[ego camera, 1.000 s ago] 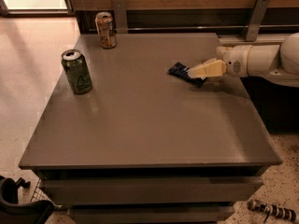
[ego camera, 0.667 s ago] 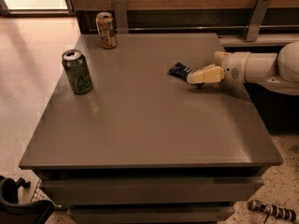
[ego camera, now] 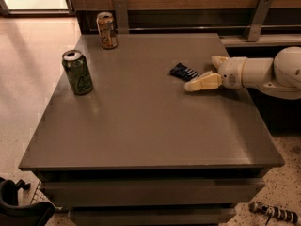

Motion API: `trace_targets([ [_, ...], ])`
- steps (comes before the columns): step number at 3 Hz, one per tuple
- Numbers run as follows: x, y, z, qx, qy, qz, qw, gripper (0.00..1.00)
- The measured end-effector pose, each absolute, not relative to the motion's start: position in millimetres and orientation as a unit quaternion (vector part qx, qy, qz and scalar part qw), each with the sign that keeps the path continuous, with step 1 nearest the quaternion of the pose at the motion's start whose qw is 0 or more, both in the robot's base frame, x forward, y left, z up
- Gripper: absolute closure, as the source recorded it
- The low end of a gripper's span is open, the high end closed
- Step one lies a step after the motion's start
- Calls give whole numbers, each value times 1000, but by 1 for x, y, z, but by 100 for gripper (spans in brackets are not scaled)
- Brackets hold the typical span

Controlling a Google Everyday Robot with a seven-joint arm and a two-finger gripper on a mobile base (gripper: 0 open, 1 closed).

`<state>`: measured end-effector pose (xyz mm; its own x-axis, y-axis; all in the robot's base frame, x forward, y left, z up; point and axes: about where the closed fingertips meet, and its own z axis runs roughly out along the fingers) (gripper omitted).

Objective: Pick rxbar blueberry

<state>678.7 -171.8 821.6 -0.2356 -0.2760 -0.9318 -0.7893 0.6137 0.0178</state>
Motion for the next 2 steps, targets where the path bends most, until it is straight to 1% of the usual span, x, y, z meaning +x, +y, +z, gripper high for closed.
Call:
trace_targets([
  [1,674,-159,808,-394,750,232,479,0],
  [2,671,-151,797,-417,755,217,457,23],
])
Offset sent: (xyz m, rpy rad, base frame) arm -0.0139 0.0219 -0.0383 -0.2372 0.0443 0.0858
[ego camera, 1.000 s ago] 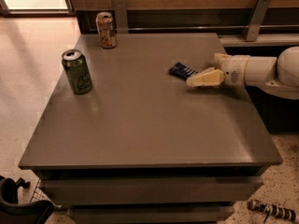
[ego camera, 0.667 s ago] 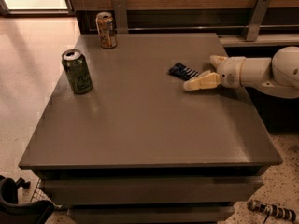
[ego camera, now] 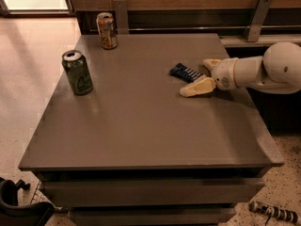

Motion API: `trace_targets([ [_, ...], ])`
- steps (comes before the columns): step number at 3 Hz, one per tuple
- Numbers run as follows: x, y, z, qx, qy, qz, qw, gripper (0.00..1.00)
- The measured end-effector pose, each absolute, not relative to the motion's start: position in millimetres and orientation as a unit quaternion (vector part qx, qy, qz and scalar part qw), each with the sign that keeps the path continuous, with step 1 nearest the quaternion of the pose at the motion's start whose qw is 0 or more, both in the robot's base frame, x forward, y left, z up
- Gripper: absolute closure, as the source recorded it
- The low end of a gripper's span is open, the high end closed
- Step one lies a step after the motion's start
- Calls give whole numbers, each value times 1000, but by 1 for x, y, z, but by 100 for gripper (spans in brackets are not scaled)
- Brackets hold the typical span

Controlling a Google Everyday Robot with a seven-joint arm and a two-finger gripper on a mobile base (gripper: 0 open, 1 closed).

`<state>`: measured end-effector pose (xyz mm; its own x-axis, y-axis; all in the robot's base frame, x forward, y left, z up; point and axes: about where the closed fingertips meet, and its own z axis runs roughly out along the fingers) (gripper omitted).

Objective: Pick rxbar blueberry

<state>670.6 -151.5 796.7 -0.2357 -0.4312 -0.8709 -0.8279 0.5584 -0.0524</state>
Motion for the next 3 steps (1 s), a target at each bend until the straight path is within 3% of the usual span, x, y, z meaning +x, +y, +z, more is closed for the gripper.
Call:
trace_targets([
  [3,671,-151,810,-417,755,217,457,92],
])
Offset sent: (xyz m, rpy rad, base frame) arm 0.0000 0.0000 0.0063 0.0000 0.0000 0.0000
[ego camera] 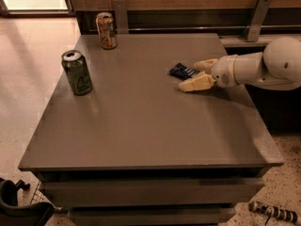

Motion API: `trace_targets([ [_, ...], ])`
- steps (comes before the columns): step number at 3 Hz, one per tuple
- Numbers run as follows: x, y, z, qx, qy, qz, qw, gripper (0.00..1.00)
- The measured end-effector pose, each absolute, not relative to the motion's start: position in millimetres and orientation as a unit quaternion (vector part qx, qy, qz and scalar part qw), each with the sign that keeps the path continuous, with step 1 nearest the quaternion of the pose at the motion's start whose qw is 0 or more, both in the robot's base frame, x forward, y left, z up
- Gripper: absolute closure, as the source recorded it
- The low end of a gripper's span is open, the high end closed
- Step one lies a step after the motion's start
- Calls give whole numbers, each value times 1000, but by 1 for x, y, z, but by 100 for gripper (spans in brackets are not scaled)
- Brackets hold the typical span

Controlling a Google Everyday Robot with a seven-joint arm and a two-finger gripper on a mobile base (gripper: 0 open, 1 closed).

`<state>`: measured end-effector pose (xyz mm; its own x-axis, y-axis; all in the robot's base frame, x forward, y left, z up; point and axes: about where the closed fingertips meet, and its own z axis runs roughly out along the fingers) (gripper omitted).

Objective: Pick rxbar blueberry

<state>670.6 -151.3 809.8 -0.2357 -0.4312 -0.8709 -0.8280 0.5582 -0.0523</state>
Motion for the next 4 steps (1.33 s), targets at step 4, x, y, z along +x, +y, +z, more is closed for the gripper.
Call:
trace_targets([
  [4,681,-168,864,-424,742,208,476,100],
])
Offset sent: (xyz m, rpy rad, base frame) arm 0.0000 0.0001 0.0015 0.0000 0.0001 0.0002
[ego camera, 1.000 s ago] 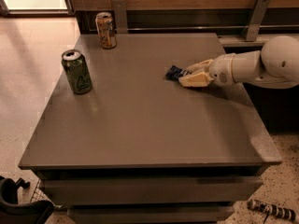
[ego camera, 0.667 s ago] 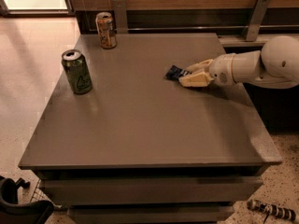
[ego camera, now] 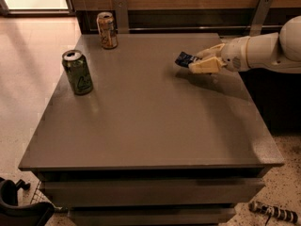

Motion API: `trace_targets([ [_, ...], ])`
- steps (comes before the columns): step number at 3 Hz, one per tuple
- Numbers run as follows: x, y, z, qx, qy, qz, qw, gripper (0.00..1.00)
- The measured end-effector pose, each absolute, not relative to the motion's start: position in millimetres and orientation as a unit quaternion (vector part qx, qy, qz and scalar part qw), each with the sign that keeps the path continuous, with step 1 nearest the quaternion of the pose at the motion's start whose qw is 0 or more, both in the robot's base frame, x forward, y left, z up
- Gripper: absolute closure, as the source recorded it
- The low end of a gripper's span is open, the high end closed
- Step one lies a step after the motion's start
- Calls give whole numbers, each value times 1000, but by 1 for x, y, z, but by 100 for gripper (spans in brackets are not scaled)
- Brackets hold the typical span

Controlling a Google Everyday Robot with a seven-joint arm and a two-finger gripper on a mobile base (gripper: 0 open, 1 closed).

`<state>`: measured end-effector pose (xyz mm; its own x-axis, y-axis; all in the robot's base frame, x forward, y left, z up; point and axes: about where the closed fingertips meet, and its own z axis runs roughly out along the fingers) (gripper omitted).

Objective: Pick rxbar blueberry

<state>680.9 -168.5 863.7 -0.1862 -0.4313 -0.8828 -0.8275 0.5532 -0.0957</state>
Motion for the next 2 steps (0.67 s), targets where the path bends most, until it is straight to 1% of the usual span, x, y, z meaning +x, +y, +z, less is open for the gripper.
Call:
trace_targets([
  [2,687,-186,917,-427,724,184,509,100],
])
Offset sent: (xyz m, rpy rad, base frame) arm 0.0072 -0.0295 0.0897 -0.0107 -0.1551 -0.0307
